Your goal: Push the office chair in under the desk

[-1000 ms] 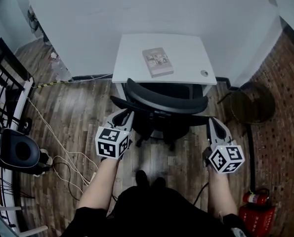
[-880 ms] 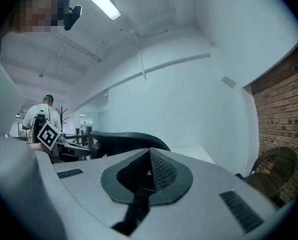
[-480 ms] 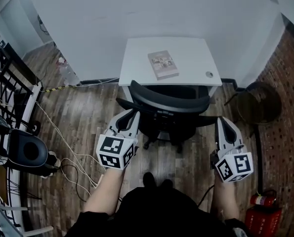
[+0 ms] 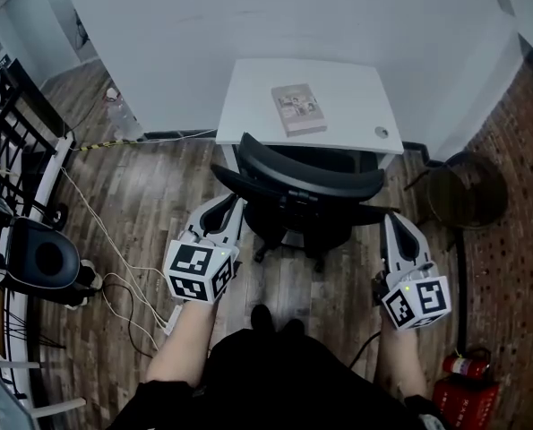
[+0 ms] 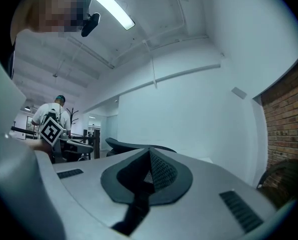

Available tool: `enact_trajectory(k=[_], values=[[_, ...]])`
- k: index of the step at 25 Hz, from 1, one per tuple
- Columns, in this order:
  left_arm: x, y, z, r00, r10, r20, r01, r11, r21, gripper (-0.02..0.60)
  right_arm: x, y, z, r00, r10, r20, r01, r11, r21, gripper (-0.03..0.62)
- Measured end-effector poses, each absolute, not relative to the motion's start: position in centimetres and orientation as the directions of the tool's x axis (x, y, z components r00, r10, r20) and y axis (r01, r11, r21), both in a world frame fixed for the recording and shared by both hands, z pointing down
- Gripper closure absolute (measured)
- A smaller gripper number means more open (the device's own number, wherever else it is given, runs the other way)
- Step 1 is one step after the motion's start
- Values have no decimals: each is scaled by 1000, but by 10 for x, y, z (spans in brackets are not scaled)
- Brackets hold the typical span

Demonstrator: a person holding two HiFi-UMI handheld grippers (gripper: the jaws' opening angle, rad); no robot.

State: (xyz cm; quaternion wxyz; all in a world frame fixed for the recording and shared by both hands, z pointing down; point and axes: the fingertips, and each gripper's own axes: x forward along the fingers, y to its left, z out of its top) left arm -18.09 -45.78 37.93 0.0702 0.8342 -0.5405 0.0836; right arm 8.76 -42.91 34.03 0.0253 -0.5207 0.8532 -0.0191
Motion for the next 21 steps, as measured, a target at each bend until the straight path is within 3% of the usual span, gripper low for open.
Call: enact_trajectory(k=[21], values=[[-162,-484,377,470,-852,232,-875,-483,-2,546,85,-437,357,-435,-900,12,-897,432,-91,591]])
